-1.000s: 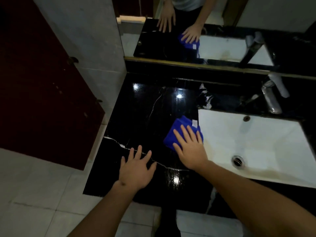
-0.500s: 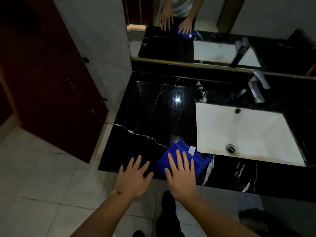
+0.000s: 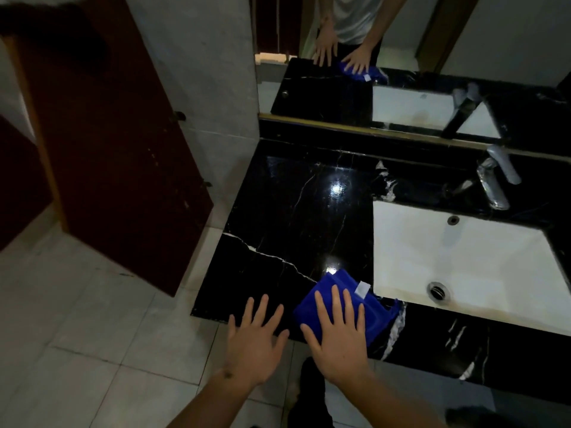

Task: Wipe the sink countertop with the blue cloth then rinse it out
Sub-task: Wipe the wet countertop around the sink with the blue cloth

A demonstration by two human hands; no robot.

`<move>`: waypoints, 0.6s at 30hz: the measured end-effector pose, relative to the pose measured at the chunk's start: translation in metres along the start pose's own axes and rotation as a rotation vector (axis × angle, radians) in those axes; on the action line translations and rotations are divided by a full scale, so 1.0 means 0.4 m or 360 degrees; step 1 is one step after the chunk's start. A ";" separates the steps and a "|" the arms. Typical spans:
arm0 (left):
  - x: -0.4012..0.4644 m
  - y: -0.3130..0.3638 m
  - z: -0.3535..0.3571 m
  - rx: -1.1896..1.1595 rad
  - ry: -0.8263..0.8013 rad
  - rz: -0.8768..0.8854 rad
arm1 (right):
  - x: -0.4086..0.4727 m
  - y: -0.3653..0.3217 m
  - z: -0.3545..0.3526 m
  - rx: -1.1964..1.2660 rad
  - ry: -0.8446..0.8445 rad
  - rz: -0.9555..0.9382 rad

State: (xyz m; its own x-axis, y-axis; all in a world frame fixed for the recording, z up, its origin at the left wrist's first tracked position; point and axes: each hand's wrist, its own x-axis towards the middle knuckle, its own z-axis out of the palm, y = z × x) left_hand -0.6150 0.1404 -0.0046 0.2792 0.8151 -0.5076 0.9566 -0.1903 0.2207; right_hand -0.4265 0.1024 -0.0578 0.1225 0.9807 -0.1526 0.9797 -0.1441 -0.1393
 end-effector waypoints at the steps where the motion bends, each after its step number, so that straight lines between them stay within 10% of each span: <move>1: -0.003 -0.004 0.003 -0.0004 0.0012 -0.0003 | 0.008 -0.011 0.000 -0.0004 -0.0009 -0.0029; 18: -0.099 -0.240 -0.039 -0.0438 0.0058 -0.0490 | 0.231 -0.379 -0.014 -0.0180 -0.0324 -0.1006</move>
State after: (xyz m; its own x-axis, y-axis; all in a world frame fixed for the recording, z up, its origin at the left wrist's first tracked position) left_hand -0.7190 0.1349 0.0072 -0.0245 0.8309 -0.5559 0.9356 0.2150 0.2801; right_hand -0.5631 0.2154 -0.0454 -0.5014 0.8257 -0.2583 0.8651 0.4750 -0.1610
